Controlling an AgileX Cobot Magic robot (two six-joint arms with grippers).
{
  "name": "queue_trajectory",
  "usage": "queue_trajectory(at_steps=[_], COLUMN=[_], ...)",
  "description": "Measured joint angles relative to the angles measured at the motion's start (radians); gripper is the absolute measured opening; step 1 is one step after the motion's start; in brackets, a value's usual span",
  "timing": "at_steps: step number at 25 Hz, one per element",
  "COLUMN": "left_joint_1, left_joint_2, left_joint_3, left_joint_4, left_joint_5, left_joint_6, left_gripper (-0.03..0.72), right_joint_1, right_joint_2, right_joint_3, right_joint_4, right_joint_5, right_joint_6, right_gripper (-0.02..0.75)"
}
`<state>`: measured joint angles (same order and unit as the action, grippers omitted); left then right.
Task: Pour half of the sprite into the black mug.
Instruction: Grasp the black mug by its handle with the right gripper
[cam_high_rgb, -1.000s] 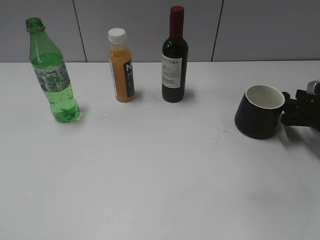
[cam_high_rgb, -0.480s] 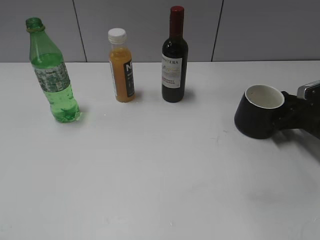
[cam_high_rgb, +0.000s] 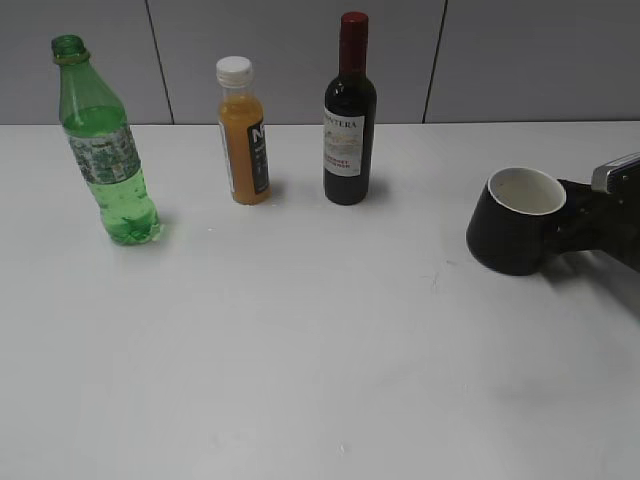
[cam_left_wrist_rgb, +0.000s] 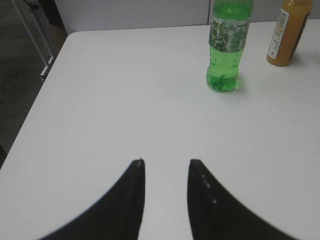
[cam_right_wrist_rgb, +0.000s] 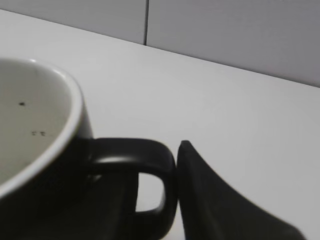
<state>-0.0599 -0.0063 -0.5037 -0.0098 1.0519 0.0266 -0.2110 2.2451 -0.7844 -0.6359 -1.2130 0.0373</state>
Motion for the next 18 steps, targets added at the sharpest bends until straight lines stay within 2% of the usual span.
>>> queue_trajectory(at_steps=[3, 4, 11, 18], left_joint_1=[0.000, 0.000, 0.000, 0.000], left_joint_2=[0.000, 0.000, 0.000, 0.000], left_joint_3=[0.000, 0.000, 0.000, 0.000], left_joint_4=[0.000, 0.000, 0.000, 0.000], left_joint_5=[0.000, 0.000, 0.000, 0.000], left_joint_6=[0.000, 0.000, 0.000, 0.000], left_gripper=[0.232, 0.232, 0.232, 0.232], right_joint_1=[0.000, 0.000, 0.000, 0.000], right_joint_2=[0.001, 0.001, -0.012, -0.129], right_joint_3=[0.000, 0.000, 0.009, 0.122], right_joint_4=[0.000, 0.000, 0.001, 0.011], right_joint_5=[0.000, 0.000, 0.004, 0.048], right_joint_6=[0.006, 0.017, 0.026, 0.017], right_gripper=[0.050, 0.031, 0.031, 0.030])
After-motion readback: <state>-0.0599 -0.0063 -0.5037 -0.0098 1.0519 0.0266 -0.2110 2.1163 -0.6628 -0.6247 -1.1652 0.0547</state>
